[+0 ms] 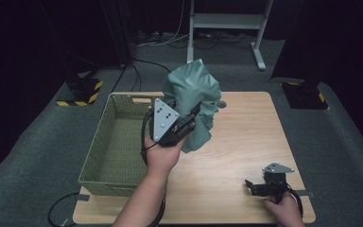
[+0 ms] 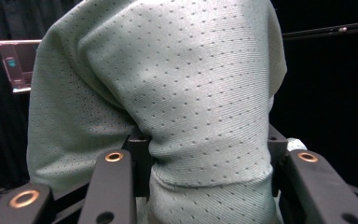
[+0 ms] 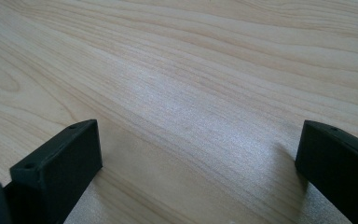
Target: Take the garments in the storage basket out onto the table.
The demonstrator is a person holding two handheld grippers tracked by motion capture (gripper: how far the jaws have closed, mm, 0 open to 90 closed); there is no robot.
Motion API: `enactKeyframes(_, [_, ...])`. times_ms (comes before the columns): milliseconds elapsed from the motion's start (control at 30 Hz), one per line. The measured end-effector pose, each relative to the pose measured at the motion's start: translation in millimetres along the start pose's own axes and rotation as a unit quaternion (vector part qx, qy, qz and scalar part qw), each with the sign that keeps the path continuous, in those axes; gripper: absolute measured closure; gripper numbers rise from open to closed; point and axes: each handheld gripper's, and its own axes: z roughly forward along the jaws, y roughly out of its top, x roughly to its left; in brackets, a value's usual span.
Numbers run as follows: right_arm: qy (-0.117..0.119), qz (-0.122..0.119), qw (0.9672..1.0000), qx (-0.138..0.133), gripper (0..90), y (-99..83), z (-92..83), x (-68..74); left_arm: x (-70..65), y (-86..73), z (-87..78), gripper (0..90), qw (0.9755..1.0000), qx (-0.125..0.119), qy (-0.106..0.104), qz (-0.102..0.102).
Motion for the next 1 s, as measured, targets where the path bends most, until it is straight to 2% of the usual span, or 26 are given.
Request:
enactKeyframes(333, [0.001,0.001,1.0000,0.000,0.2,0.0,-0.2,-0.3,-11.8,0.0,12.6,54.1,0.9998,-0.006,-0.015,-0.008])
enactKeyframes(700, [0.001,0.001,1.0000,0.000,0.2,0.0,-0.2,-0.2,-24.5,4.2,25.8,54.1,0.9994,-0.010,-0.032,-0.004])
enactKeyframes(1000, [0.003,0.005,1.0000,-0.001,0.2,-0.1,-0.4,-0.1,-35.4,-2.6,37.9,54.1,0.9989,-0.004,-0.045,-0.013])
